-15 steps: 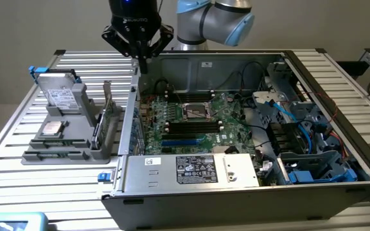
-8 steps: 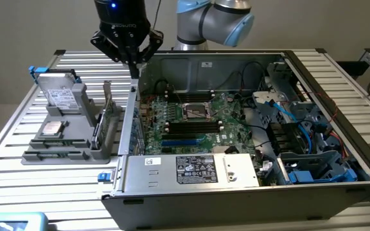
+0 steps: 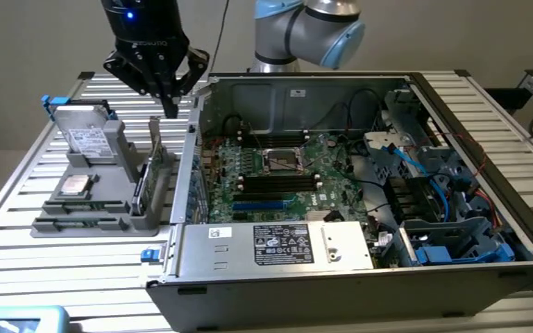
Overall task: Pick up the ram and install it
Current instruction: 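Reach for the ram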
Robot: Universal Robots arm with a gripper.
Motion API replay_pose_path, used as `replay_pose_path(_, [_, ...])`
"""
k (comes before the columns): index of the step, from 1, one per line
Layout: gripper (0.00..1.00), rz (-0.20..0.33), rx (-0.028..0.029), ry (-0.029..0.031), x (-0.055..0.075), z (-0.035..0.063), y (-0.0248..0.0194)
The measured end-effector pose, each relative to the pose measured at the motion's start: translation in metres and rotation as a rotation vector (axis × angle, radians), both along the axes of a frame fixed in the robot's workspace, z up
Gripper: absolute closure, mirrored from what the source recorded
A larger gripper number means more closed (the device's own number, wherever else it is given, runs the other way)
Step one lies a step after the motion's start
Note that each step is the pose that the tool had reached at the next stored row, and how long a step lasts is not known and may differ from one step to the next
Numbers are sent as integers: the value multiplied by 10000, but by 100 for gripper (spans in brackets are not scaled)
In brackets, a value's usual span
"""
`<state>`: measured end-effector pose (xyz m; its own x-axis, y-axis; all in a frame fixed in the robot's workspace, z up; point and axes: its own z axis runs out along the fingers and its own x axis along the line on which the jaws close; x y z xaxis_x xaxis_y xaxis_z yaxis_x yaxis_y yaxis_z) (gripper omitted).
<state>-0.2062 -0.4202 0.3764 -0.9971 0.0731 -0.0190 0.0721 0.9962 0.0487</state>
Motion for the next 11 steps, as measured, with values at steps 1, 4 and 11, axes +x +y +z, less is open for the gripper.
replay_pose_path(1, [89, 0, 0, 0, -45, -16, 0])
replay_pose_path(4, [89, 1, 0, 0, -181, -66, -4])
replay_pose_path(11, [89, 1, 1, 0, -411, -150, -71])
